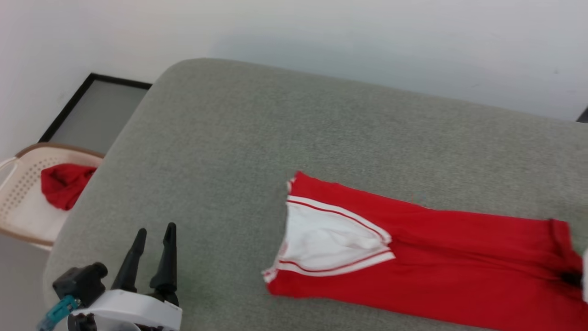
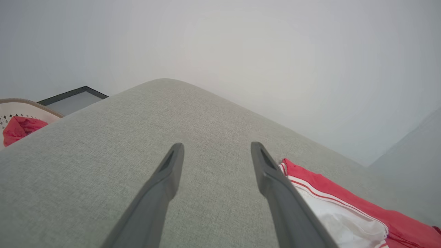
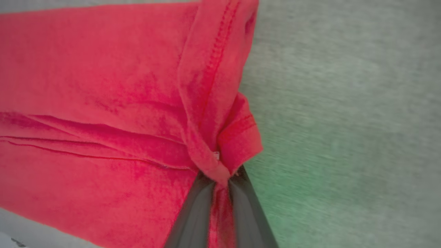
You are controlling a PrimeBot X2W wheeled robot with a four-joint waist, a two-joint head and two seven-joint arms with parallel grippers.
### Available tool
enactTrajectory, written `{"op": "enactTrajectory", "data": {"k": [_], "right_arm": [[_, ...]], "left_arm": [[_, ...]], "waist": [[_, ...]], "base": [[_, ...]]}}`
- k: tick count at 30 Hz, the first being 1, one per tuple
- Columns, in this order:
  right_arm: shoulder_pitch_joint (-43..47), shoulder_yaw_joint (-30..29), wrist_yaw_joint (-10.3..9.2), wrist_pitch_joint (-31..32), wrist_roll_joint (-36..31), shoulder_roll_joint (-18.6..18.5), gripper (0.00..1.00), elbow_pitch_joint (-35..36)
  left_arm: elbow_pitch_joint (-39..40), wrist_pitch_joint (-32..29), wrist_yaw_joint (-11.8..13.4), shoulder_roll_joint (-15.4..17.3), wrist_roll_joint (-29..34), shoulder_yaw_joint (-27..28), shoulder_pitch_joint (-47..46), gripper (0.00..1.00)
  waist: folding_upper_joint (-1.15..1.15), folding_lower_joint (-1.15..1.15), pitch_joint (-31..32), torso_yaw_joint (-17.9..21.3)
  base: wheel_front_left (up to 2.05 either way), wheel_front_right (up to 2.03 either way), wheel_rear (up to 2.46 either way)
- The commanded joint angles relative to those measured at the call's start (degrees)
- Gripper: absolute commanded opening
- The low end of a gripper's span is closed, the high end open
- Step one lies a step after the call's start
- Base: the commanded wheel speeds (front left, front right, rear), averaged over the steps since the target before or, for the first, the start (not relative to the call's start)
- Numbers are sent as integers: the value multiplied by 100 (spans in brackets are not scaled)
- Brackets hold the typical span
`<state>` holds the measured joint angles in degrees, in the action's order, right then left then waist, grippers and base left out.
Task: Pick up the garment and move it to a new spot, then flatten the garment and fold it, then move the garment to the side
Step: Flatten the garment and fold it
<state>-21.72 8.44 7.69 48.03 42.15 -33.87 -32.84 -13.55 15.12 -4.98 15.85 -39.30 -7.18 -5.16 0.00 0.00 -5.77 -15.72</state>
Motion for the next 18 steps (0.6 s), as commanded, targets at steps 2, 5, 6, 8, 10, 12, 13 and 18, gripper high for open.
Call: {"op": "enactTrajectory", "data": {"k": [2,5,6,8,10,12,13,18], "right_arm": [[-32,-18,-30,-51,-76,-172,0,-90],[-71,-114,-28,-88,-186,-374,0,-151],[-73,-137,-28,-81,-220,-428,0,-173],[-81,-152,-26,-80,-236,-470,0,-179],[-81,-167,-25,-33,-222,-495,0,-132],[-76,-169,-25,-16,-168,-499,0,-43],[-56,-156,-25,3,-122,-500,0,37],[128,-129,-25,154,321,-312,0,728]], "left_arm": [[-23,-1,-29,-21,42,50,119,100],[-41,-1,-61,-41,43,71,157,100],[-50,-1,-60,-39,45,72,174,100],[-60,-1,-65,-34,52,70,189,100],[-80,-1,-66,-24,49,85,215,100],[-89,-1,-71,-10,36,99,247,100],[-89,-1,-74,-9,21,108,269,100],[-110,-29,-49,21,-29,113,383,100]], "waist": [[0,0,104,154],[0,0,169,255],[0,0,188,288],[0,0,209,322],[0,0,264,400],[0,0,326,485],[0,0,360,526],[0,0,548,698]], "base": [[0,0,0],[0,0,0],[0,0,0],[0,0,0],[0,0,0],[0,0,0],[0,0,0],[0,0,0]]}}
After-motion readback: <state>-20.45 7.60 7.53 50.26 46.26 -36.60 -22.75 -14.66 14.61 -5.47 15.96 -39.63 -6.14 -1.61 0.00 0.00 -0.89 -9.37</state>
